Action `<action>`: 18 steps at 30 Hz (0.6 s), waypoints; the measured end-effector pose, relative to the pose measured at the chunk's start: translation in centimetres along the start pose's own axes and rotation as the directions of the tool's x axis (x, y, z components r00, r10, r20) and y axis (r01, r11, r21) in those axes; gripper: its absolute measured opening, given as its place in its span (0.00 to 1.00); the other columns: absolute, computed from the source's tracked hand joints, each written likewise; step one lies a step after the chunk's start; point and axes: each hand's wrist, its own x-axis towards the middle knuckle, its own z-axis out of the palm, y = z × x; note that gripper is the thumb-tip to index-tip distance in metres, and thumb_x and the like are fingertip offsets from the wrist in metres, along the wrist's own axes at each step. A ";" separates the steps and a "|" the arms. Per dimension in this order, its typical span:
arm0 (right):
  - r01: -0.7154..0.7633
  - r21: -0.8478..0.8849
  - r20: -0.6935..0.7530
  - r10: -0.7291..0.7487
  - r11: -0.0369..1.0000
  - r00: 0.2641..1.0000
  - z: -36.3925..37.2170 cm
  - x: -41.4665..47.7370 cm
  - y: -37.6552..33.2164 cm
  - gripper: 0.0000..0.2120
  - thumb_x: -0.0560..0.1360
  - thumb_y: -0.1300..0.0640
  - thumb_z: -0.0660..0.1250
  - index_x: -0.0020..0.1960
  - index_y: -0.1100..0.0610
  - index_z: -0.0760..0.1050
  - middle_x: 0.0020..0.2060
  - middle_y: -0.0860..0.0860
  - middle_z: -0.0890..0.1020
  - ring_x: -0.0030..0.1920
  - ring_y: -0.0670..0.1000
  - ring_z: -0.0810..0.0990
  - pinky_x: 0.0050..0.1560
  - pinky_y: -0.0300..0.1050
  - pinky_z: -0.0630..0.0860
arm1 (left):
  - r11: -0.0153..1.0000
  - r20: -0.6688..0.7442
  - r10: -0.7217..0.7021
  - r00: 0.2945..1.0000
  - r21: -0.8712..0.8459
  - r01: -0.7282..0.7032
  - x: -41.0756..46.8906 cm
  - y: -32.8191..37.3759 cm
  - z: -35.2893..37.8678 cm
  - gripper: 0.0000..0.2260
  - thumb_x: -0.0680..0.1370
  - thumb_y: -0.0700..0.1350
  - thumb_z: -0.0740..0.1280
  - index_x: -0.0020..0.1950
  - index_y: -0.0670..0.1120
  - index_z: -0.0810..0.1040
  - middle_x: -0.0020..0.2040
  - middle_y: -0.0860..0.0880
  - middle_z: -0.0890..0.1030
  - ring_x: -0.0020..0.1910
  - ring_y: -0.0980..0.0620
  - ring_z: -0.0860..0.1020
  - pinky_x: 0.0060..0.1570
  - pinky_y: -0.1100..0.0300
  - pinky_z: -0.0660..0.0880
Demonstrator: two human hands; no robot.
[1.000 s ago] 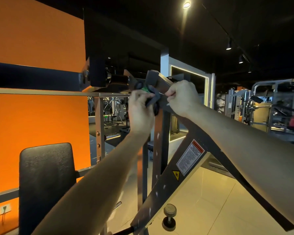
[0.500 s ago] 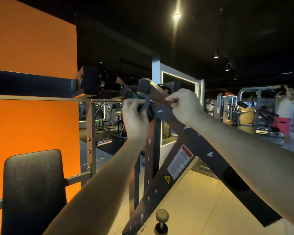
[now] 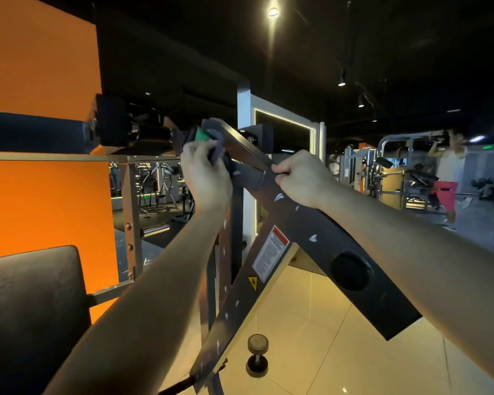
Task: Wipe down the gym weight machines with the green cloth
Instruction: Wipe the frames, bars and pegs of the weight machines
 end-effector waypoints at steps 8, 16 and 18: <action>0.003 0.025 0.006 -0.003 1.000 1.000 -0.7 0.1 -0.4 0.14 0.81 0.61 0.66 0.64 0.56 0.82 0.61 0.54 0.83 0.63 0.55 0.79 0.66 0.54 0.76 | 0.994 0.215 0.108 0.971 0.003 -0.111 -6.8 0.9 1.7 0.09 0.79 0.36 0.69 0.58 0.44 0.83 0.57 0.50 0.76 0.55 0.56 0.74 0.59 0.64 0.73; 0.001 0.058 0.002 -0.001 0.998 1.000 -0.3 0.0 -0.1 0.15 0.81 0.61 0.67 0.67 0.55 0.80 0.64 0.54 0.82 0.64 0.54 0.79 0.67 0.52 0.76 | 1.000 0.001 -0.001 1.000 -0.014 0.001 -2.4 -0.3 -0.1 0.10 0.79 0.35 0.68 0.59 0.44 0.81 0.61 0.49 0.75 0.57 0.63 0.72 0.60 0.78 0.67; -0.003 0.069 -0.011 0.004 0.998 1.000 -0.2 0.2 0.0 0.15 0.81 0.61 0.68 0.66 0.55 0.81 0.63 0.54 0.82 0.64 0.54 0.79 0.67 0.52 0.76 | 1.000 0.065 0.002 0.998 -0.008 -0.001 -4.7 0.3 0.8 0.11 0.79 0.35 0.68 0.59 0.45 0.82 0.60 0.50 0.76 0.56 0.62 0.73 0.58 0.77 0.68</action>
